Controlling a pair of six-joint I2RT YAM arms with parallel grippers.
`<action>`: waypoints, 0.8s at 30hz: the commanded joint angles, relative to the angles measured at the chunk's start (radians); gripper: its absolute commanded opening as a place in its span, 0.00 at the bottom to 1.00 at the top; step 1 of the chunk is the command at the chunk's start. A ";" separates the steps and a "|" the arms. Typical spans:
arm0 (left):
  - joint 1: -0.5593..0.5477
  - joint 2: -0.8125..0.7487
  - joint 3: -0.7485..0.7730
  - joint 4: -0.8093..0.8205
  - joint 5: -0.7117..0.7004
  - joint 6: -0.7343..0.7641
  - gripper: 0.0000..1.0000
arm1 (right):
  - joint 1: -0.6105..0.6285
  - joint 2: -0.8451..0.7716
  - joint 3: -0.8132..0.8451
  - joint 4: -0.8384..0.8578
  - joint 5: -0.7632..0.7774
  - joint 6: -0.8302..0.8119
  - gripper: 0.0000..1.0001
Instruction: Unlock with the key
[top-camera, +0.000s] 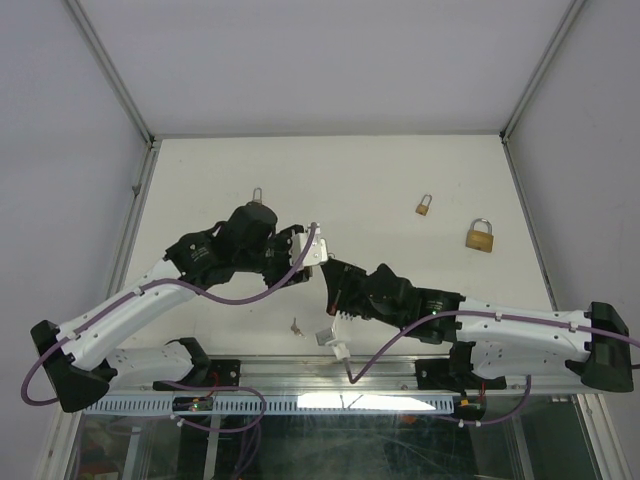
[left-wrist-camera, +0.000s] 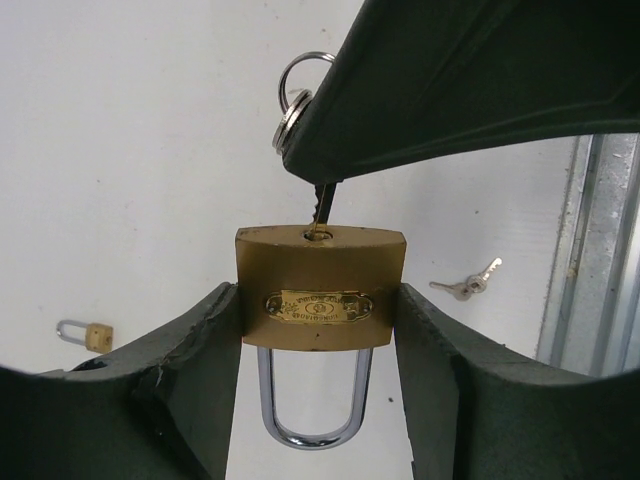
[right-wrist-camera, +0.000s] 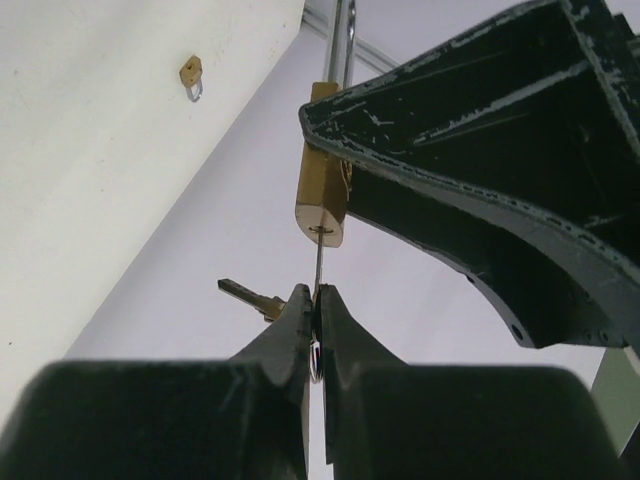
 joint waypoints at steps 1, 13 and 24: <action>-0.011 -0.031 -0.005 0.318 0.000 0.082 0.00 | 0.027 -0.029 0.008 0.083 -0.051 -0.007 0.00; -0.018 -0.041 -0.004 0.387 -0.092 0.187 0.00 | 0.023 -0.040 0.037 0.051 -0.002 -0.109 0.00; -0.028 -0.017 0.017 0.306 -0.052 0.169 0.00 | 0.026 -0.022 0.049 0.101 0.010 -0.108 0.00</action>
